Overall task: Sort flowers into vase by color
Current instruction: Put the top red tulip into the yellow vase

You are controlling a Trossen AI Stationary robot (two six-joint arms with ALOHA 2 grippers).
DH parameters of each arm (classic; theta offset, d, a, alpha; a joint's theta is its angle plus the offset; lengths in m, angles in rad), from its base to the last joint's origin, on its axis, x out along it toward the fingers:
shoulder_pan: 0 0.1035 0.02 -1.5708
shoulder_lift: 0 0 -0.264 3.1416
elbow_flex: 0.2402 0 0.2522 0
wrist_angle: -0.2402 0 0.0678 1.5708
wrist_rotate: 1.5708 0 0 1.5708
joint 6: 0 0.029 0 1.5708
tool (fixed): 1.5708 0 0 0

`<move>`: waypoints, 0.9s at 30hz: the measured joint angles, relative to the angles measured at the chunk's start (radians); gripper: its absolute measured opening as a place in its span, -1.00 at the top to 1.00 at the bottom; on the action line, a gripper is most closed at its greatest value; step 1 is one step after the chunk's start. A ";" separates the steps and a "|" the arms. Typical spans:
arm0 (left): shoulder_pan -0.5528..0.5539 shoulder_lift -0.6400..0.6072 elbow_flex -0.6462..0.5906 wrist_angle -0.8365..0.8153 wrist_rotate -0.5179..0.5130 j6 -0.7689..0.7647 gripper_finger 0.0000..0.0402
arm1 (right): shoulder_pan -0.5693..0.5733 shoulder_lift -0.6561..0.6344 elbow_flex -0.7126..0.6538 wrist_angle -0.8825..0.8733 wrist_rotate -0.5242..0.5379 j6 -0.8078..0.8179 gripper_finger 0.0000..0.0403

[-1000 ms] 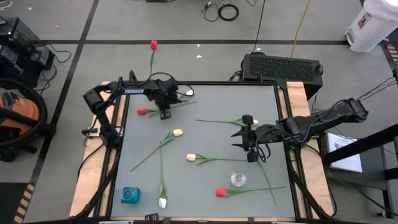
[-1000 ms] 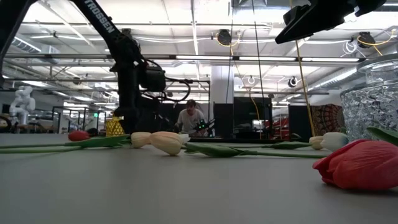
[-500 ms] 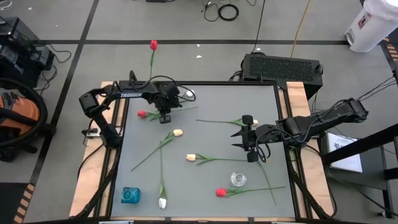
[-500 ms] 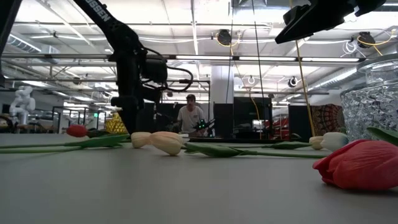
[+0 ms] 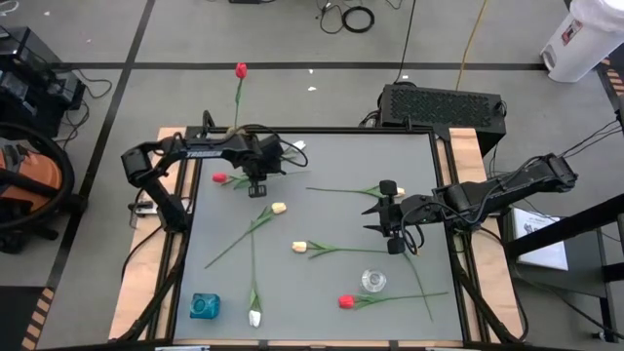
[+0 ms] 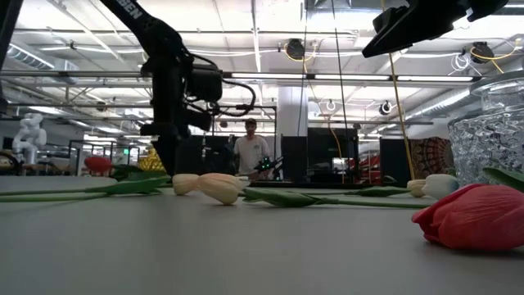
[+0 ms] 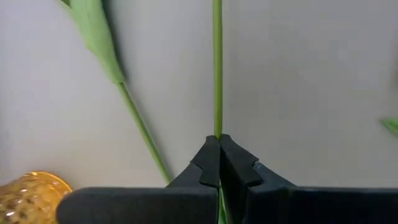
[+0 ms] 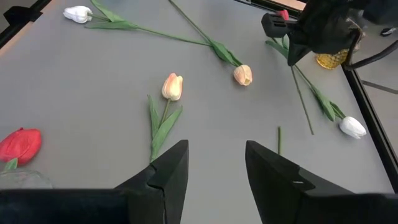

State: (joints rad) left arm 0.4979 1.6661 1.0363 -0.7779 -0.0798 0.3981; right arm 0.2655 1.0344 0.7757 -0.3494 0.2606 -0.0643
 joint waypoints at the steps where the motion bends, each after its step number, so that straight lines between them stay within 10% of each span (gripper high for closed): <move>1: -0.002 -0.014 0.000 0.000 0.000 0.000 0.99 | 0.000 0.000 0.000 0.000 0.000 0.000 0.25; 27: -0.168 -0.374 0.180 -0.120 -0.052 -0.131 0.99 | 0.000 0.000 0.000 0.033 0.004 -0.039 0.25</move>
State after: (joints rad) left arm 0.3295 1.2925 1.2161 -0.8977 -0.1319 0.2674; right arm 0.2657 1.0344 0.7757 -0.3166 0.2645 -0.1030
